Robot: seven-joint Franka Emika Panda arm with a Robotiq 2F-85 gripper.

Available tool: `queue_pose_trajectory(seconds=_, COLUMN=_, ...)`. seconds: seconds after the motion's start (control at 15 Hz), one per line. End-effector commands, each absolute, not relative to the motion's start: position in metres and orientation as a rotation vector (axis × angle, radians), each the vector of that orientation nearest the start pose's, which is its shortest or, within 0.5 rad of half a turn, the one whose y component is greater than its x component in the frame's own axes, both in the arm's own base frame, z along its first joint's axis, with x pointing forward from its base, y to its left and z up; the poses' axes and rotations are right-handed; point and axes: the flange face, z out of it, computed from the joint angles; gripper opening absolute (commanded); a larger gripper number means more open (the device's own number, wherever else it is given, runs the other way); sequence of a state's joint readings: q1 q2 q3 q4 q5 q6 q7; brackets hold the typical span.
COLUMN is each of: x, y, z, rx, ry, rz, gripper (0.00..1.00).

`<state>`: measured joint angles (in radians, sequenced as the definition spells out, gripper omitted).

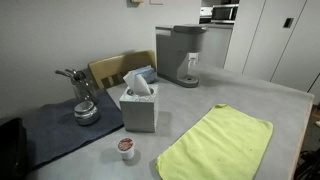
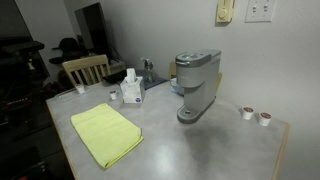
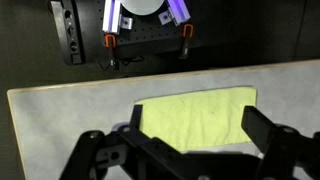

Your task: Fold the yellow cloth in half

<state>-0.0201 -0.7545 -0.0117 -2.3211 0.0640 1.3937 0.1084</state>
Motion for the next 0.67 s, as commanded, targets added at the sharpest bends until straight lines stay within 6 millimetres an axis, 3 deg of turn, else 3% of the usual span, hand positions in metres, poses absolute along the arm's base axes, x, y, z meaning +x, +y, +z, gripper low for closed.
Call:
queue_pose_trajectory(seconds=0.0, x=0.296, y=-0.003, z=0.584, rx=-3.058, ry=0.2, rz=0.271, gripper=1.0)
queue_pose_trajectory(seconds=0.6, x=0.309, y=-0.016, z=0.543, rx=-2.988, ry=0.209, rz=0.414, gripper=1.0)
